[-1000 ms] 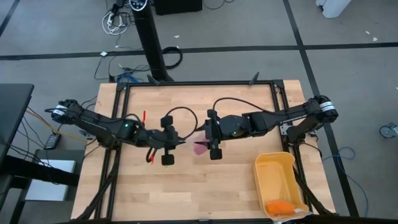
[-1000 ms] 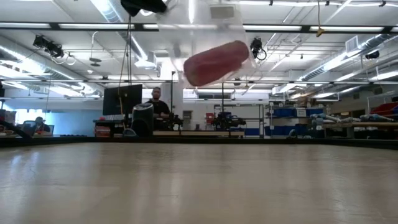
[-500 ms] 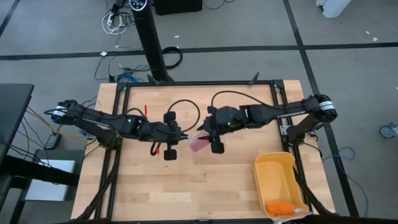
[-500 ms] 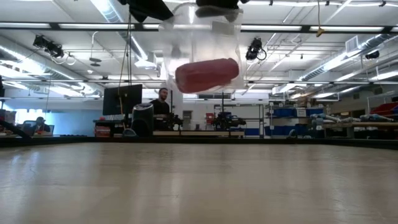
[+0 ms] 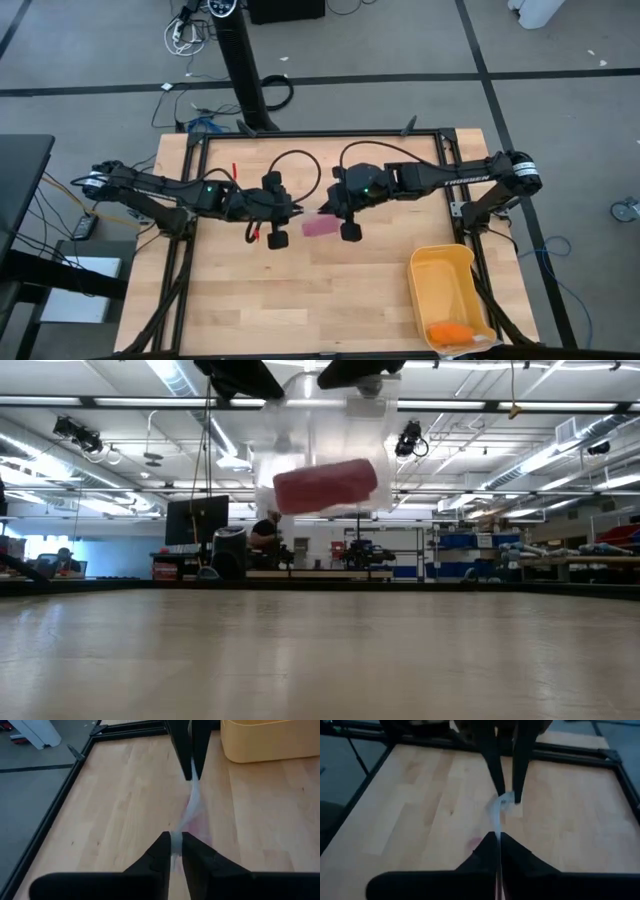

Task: Roll bandage
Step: Put the transparent zip bag in the yellow bin

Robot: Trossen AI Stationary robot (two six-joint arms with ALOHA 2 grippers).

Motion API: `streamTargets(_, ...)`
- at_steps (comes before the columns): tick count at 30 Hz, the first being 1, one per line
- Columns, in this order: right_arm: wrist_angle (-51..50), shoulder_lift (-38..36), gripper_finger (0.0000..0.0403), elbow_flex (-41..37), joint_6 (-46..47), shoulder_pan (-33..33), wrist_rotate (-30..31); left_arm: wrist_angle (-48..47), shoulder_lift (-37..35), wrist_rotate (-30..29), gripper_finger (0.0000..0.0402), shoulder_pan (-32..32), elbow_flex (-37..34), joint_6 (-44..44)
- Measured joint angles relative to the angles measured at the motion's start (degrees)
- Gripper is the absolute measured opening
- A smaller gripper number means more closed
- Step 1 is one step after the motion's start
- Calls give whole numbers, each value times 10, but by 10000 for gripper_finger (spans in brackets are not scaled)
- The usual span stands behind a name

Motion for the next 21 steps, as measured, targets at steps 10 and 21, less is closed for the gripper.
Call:
streamTargets(10, -157, -11, 2, 79, -10, 49, 63, -1, -23, -3, 97, -14, 27, 2)
streamTargets(21, -419, -11, 1, 194, 178, 208, 176, -2, -78, -51, 128, -47, 28, 15)
